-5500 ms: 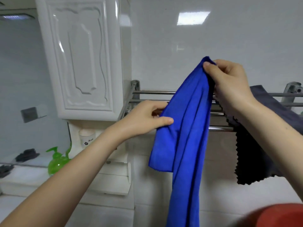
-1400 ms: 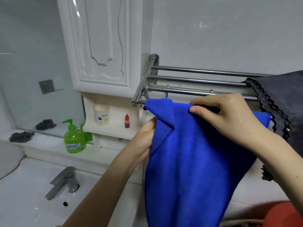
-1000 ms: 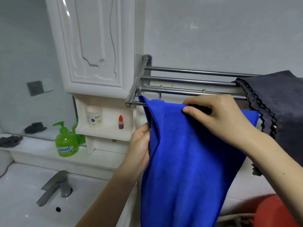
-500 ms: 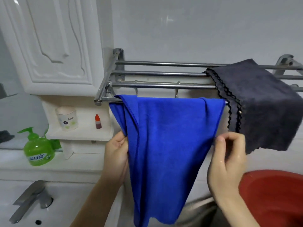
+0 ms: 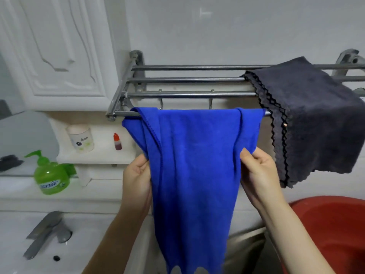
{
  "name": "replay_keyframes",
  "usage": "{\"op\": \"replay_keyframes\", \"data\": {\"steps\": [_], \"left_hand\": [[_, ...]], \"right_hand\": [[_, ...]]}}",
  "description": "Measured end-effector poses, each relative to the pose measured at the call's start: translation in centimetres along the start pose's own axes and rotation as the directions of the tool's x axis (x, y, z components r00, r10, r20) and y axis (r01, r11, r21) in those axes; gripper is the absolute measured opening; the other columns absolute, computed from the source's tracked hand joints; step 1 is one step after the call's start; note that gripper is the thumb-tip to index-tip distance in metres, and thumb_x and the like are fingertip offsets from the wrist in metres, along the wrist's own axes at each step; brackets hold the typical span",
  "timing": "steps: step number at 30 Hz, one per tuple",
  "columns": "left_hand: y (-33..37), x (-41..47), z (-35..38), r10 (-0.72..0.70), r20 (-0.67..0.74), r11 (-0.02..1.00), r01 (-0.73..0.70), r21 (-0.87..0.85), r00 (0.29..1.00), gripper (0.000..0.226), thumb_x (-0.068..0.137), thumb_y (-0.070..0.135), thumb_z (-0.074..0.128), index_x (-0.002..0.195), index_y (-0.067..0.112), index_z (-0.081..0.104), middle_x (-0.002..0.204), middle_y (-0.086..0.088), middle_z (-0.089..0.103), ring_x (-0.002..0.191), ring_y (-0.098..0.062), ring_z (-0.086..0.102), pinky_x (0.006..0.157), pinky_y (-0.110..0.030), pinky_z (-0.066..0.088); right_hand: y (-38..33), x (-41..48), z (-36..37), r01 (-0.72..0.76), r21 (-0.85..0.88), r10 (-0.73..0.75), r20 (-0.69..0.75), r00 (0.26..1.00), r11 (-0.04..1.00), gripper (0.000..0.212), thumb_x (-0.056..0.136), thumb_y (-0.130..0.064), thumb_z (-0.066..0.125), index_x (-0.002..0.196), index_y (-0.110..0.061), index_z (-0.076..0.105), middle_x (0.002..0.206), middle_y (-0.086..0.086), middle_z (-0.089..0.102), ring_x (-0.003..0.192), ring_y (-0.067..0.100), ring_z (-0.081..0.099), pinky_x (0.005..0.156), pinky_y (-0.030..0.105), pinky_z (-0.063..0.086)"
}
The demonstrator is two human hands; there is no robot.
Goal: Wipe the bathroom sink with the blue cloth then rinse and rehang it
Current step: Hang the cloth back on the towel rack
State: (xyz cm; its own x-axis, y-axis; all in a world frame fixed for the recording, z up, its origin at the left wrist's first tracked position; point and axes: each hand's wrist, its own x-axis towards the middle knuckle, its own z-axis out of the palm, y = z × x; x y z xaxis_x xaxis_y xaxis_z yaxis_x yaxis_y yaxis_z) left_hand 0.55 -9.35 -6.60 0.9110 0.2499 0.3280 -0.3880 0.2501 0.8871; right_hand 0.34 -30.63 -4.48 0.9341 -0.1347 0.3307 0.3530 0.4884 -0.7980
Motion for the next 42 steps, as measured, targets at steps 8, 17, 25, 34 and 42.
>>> {"op": "replay_keyframes", "data": {"steps": [8,17,25,34,42], "left_hand": [[-1.5,-0.9,-0.7,-0.017,-0.053,0.992,0.023,0.126,0.998,0.024,0.097,0.0,0.049,0.083,0.008,0.067,0.065,0.003,0.063,0.062,-0.014,0.055,0.06,-0.025,0.05],[-5.4,-3.2,-4.1,-0.094,-0.086,0.971,0.11,0.214,0.992,0.024,0.099,0.01,0.05,0.085,-0.008,0.059,0.073,-0.014,0.058,0.067,-0.027,0.048,0.059,-0.032,0.043],[-8.3,-5.8,-5.3,-0.213,-0.097,0.953,0.229,0.2,0.972,0.027,0.1,0.006,0.047,0.082,0.008,0.067,0.067,-0.011,0.059,0.063,-0.027,0.048,0.058,-0.036,0.043],[-11.2,-7.9,-7.0,-0.34,-0.096,0.916,0.353,0.19,0.935,0.023,0.101,0.012,0.05,0.092,0.004,0.069,0.075,-0.02,0.065,0.068,-0.032,0.055,0.061,-0.036,0.049],[-9.9,-7.9,-7.8,-0.393,-0.05,0.851,0.383,0.36,0.918,0.019,0.1,0.013,0.052,0.113,0.016,0.065,0.102,-0.005,0.075,0.095,-0.022,0.071,0.076,-0.03,0.06]], "right_hand": [[2.2,-1.5,-2.5,-0.061,0.002,0.061,-0.003,0.998,0.998,0.027,0.089,-0.023,0.055,0.096,-0.009,0.077,0.114,0.009,0.071,0.106,0.022,0.067,0.087,0.034,0.056],[5.7,-4.5,-5.3,-0.187,-0.062,0.188,0.01,0.982,0.98,0.023,0.079,-0.027,0.062,0.088,-0.017,0.08,0.099,0.002,0.075,0.091,0.013,0.071,0.076,0.025,0.057],[7.5,-6.3,-7.4,-0.252,-0.185,0.252,-0.027,0.967,0.95,0.036,0.096,-0.014,0.048,0.08,-0.016,0.08,0.089,0.002,0.076,0.079,0.011,0.071,0.065,0.021,0.054],[10.5,-8.2,-10.3,-0.359,-0.221,0.356,-0.054,0.933,0.907,0.041,0.08,-0.037,0.075,0.091,0.003,0.074,0.094,0.016,0.07,0.088,0.025,0.061,0.081,0.036,0.052],[8.5,-8.5,-10.1,-0.333,-0.611,0.325,-0.129,0.937,0.719,0.04,0.079,-0.034,0.073,0.09,0.004,0.068,0.08,0.01,0.067,0.077,0.014,0.055,0.065,0.026,0.043]]}}
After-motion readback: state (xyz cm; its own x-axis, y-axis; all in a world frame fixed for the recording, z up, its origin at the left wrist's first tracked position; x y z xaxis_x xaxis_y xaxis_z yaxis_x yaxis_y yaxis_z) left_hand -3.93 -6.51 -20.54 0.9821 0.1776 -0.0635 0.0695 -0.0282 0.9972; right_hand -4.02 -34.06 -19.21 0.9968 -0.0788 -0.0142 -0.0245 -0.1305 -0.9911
